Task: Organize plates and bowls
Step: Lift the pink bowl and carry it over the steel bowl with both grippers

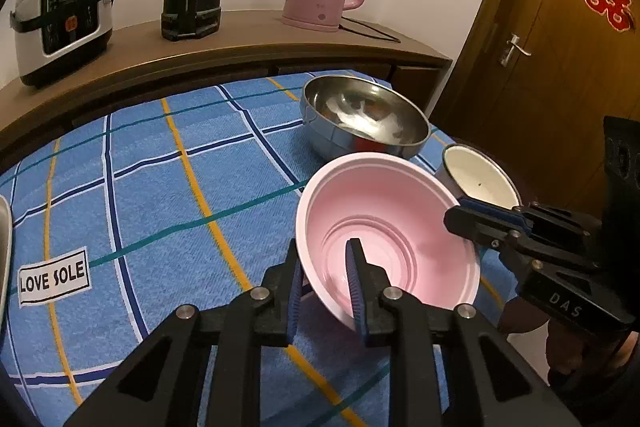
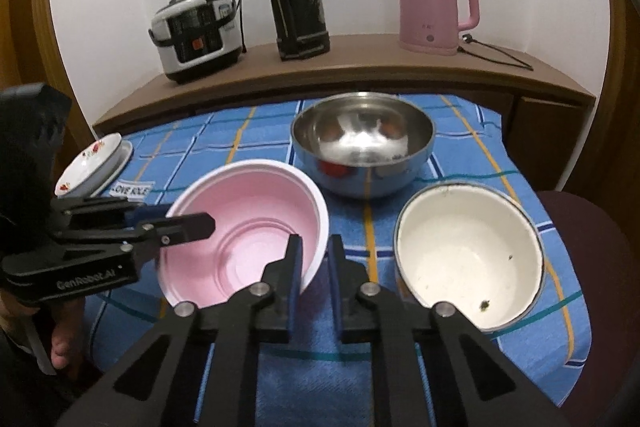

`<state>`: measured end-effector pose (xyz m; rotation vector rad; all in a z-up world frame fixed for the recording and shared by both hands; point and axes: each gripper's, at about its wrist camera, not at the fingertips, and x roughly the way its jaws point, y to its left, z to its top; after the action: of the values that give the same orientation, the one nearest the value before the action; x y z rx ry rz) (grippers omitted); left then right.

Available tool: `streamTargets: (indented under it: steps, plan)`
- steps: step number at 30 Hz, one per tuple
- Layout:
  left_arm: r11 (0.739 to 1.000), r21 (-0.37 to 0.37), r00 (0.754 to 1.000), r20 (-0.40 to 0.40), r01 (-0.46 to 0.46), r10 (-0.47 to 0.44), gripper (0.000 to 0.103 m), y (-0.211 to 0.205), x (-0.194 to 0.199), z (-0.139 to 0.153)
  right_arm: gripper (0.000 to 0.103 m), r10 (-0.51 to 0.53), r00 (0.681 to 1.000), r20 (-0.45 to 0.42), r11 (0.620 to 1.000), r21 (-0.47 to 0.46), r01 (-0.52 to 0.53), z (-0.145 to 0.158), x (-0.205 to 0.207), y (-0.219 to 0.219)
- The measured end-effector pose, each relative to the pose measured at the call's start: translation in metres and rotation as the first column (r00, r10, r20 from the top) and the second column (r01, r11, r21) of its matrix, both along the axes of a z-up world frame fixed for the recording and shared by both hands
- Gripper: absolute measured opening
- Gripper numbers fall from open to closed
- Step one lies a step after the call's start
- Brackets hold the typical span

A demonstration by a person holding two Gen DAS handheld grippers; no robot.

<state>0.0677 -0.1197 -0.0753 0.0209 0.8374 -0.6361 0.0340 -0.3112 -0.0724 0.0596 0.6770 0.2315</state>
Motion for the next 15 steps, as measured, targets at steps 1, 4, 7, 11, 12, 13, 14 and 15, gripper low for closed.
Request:
streamTargets:
  steps: [1,4,7,11,12,13,14,15]
  plan:
    - [1.000,-0.001,1.000,-0.006,-0.003,0.003,0.021,0.000,0.001,0.001,0.011,0.000,1.000,0.002,1.000,0.001,0.000,0.002,0.001,-0.001]
    - [1.000,-0.004,1.000,-0.022,-0.010,0.010,0.019,0.000,0.004,0.005,0.011,0.001,1.000,0.009,1.000,0.007,-0.001,0.007,0.001,-0.002]
    - [1.000,0.004,1.000,0.007,-0.009,0.009,0.019,-0.001,0.003,0.014,0.011,0.004,1.000,0.017,1.000,0.018,-0.004,0.013,0.001,-0.004]
    - [1.000,0.012,0.999,0.045,-0.003,0.003,0.019,-0.004,0.003,0.026,0.011,-0.004,0.999,0.038,1.000,0.025,0.003,0.024,0.001,-0.009]
    - [1.000,0.013,0.999,0.053,0.000,-0.001,0.019,-0.006,0.003,0.029,0.011,-0.007,0.999,0.046,1.000,0.024,0.006,0.028,0.001,-0.010]
    - [1.000,0.015,0.998,0.062,0.006,-0.007,0.019,-0.008,0.004,0.032,0.011,-0.010,0.999,0.053,1.000,0.022,0.009,0.031,0.002,-0.012]
    - [1.000,0.016,0.998,0.068,0.010,-0.011,0.019,-0.009,0.005,0.035,0.011,-0.013,0.998,0.062,1.000,0.020,0.012,0.036,0.002,-0.013]
    - [1.000,0.016,0.997,0.076,0.014,-0.015,0.019,-0.011,0.007,0.039,0.011,-0.016,0.997,0.072,1.000,0.020,0.015,0.040,0.002,-0.015]
